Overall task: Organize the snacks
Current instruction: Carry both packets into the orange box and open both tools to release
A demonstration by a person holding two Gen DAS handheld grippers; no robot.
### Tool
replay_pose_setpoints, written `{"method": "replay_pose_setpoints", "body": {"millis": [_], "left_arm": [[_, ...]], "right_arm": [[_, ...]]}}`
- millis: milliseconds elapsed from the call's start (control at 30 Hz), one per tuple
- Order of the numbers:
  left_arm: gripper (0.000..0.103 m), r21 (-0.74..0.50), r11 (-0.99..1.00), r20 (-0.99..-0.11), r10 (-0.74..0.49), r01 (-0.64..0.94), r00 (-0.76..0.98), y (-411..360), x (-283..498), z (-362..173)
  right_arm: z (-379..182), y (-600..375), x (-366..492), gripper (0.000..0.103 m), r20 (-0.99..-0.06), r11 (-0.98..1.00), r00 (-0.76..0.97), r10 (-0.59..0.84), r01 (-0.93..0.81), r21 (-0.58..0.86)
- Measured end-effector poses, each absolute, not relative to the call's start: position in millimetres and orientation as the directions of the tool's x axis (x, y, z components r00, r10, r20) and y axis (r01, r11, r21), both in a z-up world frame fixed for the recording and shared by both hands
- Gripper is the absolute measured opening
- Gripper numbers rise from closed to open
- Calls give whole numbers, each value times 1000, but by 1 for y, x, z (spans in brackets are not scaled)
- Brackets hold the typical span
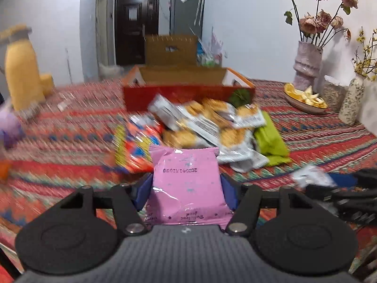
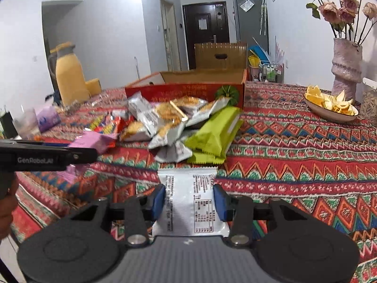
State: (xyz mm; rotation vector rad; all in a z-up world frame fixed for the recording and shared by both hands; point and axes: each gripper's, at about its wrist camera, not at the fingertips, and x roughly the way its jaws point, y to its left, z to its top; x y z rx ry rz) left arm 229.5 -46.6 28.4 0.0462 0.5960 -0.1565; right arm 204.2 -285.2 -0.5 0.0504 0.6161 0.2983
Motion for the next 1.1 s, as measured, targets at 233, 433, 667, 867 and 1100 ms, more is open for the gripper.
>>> {"method": "replay_pose_setpoints", "body": {"millis": [233,433,667,867,1100], "left_arm": [[63,-47,989,-520,-146,143,841,2,268,87],[63,-176,971,-532,-231,160,814,26,342,138],[63,-149,977,-554,-211,153,805,17,470,162],[63,-117,989,-606,-145,92,782,-4,590,129],[63,-69,993,-664,-115,93,739,-22,686,61]], "right_arm": [[56,-309,213,43,-490,960,827,276,-261,101],[125,-338,275,43,-459,926,805,376,-304,225],[177,-327,396,43,-463,941,819,339,-303,153],[154,-293,528,43,-513,965,818,260,-241,104],[67,-253,670,43,-671,993,732,117,-109,55]]}}
